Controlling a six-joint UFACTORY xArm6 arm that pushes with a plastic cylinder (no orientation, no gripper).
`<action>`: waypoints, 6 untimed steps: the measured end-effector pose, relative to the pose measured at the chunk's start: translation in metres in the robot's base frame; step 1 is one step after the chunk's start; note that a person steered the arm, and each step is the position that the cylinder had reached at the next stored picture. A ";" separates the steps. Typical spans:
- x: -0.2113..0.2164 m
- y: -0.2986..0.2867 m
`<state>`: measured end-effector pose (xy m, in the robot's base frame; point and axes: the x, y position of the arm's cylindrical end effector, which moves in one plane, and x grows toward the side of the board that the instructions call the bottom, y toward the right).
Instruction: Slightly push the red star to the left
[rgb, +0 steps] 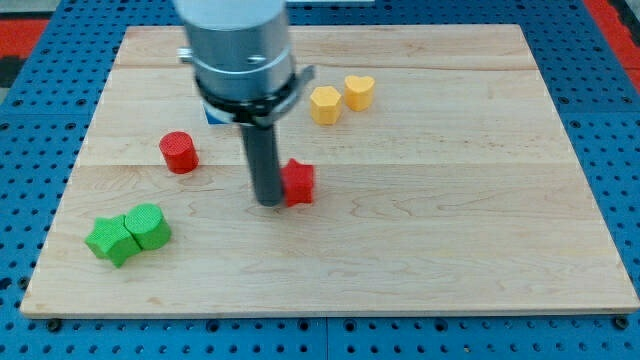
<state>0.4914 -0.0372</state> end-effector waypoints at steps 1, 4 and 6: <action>-0.010 0.047; -0.052 0.181; -0.033 0.122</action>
